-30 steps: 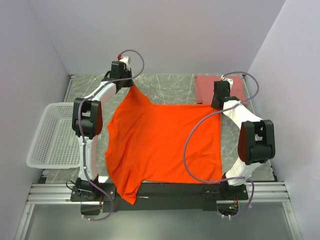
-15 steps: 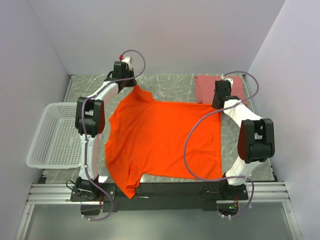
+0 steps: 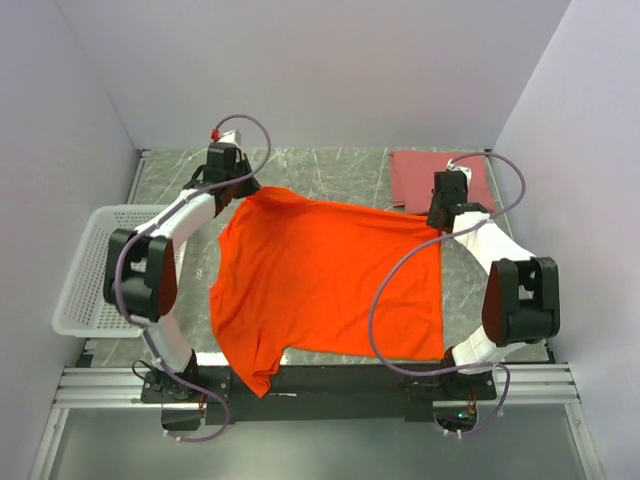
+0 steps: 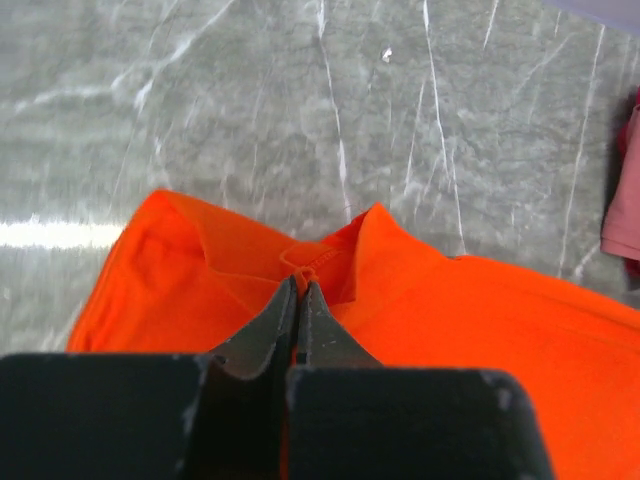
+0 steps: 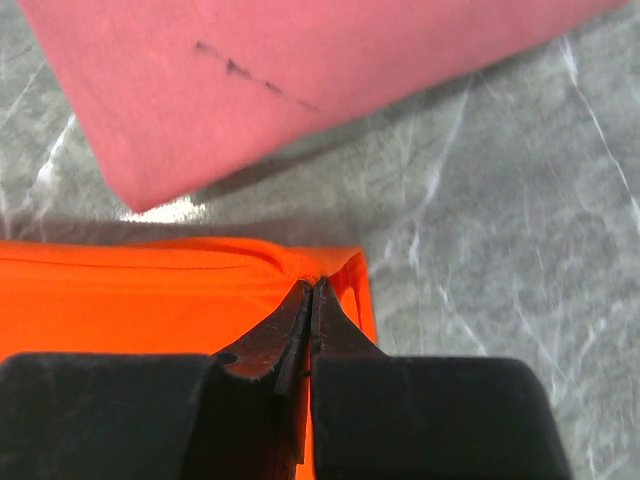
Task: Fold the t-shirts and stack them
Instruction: Fold the tshirt
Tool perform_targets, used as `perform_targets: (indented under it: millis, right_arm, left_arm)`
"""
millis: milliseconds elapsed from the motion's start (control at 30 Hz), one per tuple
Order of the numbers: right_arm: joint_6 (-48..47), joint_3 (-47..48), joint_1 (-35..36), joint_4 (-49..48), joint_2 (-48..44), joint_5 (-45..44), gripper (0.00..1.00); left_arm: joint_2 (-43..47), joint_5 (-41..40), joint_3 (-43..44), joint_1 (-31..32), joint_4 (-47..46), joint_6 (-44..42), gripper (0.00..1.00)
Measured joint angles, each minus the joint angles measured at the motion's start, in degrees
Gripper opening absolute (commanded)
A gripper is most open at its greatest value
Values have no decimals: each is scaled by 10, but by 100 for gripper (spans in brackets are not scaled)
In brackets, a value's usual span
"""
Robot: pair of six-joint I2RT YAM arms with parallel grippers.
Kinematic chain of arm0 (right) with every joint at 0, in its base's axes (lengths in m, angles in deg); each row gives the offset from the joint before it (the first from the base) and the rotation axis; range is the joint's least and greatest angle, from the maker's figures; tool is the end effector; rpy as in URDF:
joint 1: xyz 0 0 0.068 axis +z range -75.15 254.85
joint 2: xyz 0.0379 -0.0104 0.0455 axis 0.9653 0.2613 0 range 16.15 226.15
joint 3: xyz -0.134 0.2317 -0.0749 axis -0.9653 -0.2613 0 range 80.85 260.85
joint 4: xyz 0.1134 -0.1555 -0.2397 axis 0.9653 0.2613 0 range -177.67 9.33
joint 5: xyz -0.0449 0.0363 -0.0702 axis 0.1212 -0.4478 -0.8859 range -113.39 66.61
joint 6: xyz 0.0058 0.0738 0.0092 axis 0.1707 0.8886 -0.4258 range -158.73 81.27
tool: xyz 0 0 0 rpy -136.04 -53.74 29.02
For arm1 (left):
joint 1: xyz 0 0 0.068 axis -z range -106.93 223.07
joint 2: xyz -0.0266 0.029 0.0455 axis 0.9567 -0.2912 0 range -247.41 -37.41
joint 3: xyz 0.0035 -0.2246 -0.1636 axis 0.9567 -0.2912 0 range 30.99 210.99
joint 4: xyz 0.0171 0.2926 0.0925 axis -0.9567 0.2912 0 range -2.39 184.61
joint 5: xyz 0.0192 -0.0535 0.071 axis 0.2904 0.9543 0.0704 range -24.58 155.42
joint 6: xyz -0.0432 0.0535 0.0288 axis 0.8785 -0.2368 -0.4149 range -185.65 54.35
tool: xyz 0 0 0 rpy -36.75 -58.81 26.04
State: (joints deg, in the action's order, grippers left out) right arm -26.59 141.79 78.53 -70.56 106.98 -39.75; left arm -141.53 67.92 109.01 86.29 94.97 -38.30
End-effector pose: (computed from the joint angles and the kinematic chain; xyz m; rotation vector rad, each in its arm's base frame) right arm 0.4000 0.0081 0.1905 0.3067 2.3381 -0.2075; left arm 0.4759 -0.1145 0.2241 -0.2437 2.1759 -0.4531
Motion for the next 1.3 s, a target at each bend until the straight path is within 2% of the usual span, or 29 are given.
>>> perform_targets:
  millis: [367,600,800,1100,1133,1167,1233,1300]
  right_arm:
    - [22,-40,0,38,-87,8,0]
    - [30,-70,0,54,-122,16,0]
    - [31,-82,0,64,-127,18,0]
    - [39,-109,0,68,-140,26,0]
    - [43,-112,0,70,-140,25,2]
    - [49,-116,0,70,-141,24,7]
    - [69,-130,0,78,-143,27,10]
    - [95,-158,0,80,-156,34,32]
  left_arm:
    - [170,-54,-186,27,33,93,0]
    - [261,-91,-236,50,69,131,0]
    - [326,-141,-268,72,137,175,0]
    - [409,-148,-360,107,191,277,1]
    - [419,-148,-373,113,202,292,2]
    - [429,-147,-385,116,212,303,14]
    - [449,-141,-404,122,229,319,18]
    - [467,-130,-421,126,241,331,30]
